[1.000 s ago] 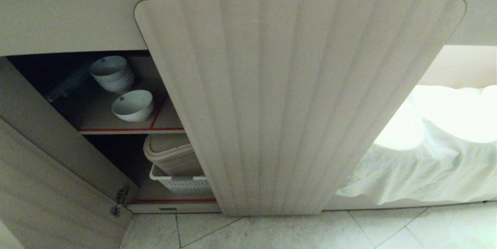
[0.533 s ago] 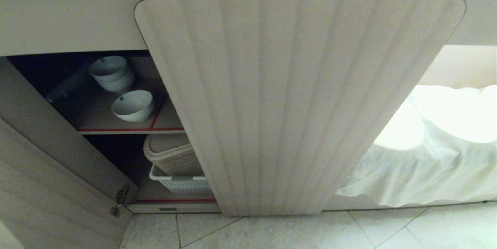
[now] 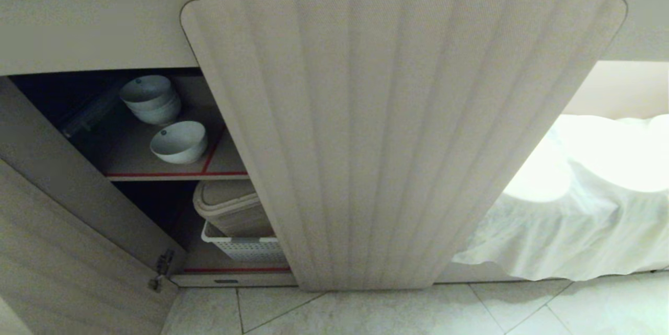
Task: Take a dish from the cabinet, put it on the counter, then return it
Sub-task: Take the bowl from the cabinet
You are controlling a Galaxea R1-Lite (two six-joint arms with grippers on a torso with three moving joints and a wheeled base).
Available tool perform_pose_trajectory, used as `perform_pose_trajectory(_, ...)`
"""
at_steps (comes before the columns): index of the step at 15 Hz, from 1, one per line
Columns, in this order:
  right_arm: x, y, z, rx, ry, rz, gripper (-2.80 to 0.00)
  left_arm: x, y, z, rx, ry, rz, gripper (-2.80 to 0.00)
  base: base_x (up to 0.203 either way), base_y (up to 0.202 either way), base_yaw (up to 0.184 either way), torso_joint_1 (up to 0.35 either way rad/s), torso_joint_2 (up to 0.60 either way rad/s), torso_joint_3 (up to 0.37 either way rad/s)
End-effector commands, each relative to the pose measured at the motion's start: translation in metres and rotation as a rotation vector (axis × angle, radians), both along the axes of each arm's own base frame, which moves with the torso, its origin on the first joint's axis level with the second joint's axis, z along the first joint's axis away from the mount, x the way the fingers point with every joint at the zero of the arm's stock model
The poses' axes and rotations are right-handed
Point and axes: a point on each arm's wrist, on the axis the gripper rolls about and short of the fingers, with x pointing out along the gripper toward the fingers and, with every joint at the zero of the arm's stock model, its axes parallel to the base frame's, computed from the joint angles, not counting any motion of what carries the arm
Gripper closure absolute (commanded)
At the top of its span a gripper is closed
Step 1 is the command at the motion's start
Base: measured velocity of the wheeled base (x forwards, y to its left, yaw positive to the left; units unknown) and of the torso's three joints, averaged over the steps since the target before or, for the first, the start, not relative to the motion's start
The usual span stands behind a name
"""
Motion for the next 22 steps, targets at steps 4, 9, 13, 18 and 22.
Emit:
perform_pose_trajectory(4, 0.0, 0.0, 0.0, 0.001, 0.0, 0.0, 0.0, 0.0, 0.0, 0.0, 0.0, 0.01, -0.001, 0.0, 0.0, 0.0, 0.0, 0.0, 0.0, 0.0)
perform_pose_trajectory(9, 0.0, 0.0, 0.0, 0.001, 0.0, 0.0, 0.0, 0.005, 0.0, 0.001, -0.001, 0.071, -0.001, 0.0, 0.0, 0.0, 0.0, 0.0, 0.0, 0.0)
perform_pose_trajectory(13, 0.0, 0.0, 0.0, 0.001, 0.0, 0.0, 0.0, 0.007, 0.0, 0.005, 0.001, 0.097, -0.004, 0.0, 0.0, 0.0, 0.0, 0.0, 0.0, 0.0)
perform_pose_trajectory(18, 0.0, 0.0, 0.0, 0.001, 0.0, 0.0, 0.0, 0.006, 0.0, 0.014, 0.008, 0.151, -0.014, 0.0, 0.0, 0.0, 0.0, 0.0, 0.0, 0.0)
perform_pose_trajectory(22, 0.0, 0.0, 0.0, 0.001, 0.0, 0.0, 0.0, 0.004, -0.001, 0.022, 0.005, 0.257, -0.031, 0.0, 0.0, 0.0, 0.0, 0.0, 0.0, 0.0)
